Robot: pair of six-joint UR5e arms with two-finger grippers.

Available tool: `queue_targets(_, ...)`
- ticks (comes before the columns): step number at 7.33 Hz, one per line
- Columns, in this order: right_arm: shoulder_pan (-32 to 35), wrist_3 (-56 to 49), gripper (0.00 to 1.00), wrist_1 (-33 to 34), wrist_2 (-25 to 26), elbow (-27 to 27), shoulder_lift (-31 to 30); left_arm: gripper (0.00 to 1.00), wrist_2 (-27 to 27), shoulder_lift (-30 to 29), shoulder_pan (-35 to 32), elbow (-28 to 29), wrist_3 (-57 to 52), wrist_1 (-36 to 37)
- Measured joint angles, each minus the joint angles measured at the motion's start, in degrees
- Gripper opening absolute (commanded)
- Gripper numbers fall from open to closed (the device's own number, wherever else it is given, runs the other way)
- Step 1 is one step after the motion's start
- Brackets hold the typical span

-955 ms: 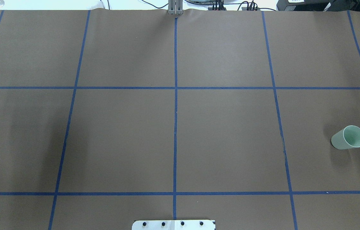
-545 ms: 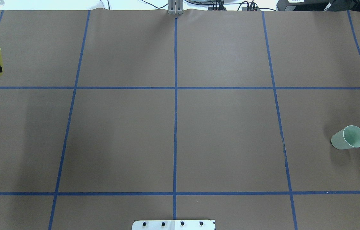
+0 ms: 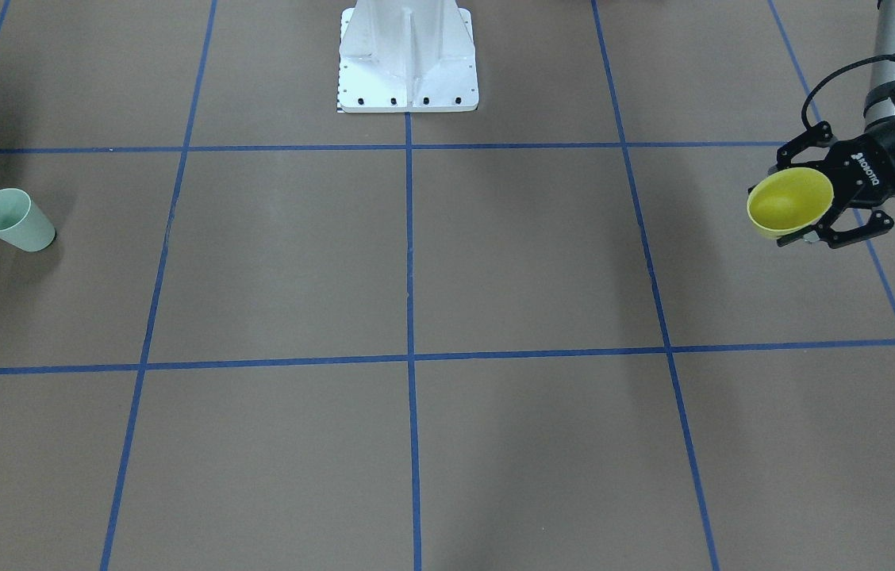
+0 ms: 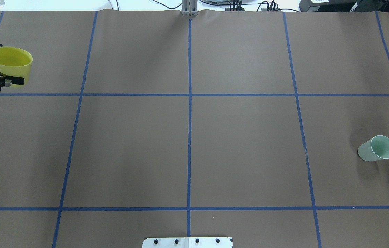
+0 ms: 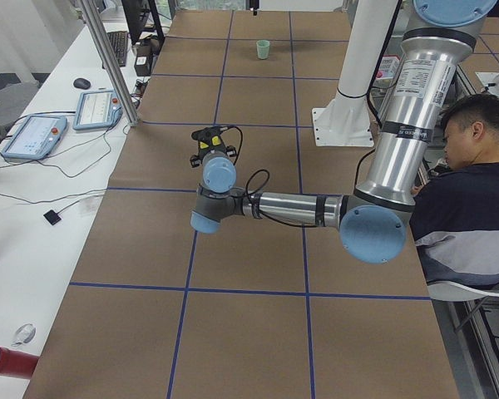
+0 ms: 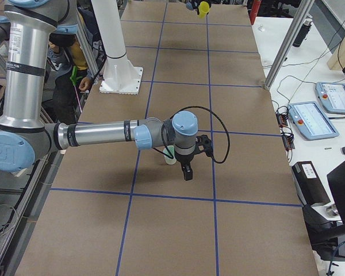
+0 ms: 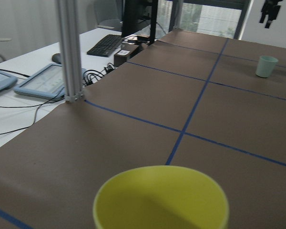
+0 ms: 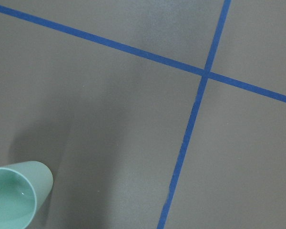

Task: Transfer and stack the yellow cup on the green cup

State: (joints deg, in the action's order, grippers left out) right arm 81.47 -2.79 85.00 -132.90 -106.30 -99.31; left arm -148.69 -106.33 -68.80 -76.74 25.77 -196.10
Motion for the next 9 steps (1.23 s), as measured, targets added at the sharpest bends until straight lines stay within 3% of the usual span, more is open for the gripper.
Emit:
queue_targets(2, 0.2, -0.1, 1.0, -1.1, -1.3, -0.3, 1.6, 0.0, -7.8, -5.6, 0.1, 3.9, -7.6, 0.5)
queue_targets(4, 0.4, 0.8, 1.0, -4.1, -6.7, 0.6, 2.0, 0.0, -11.2, -9.4, 1.2, 6.7, -10.4, 1.6)
queue_targets(6, 0.4, 9.6, 1.0, -5.5, -8.7, 0.5, 3.9, 0.0, -6.5, -10.7, 5.1, 7.2, -10.4, 3.7)
queue_targets(9, -0.6, 22.0, 1.0, -7.3, -10.0, -0.7, 7.6, 0.0, 9.3, -14.0, 17.2, 6.8, -5.6, 4.2)
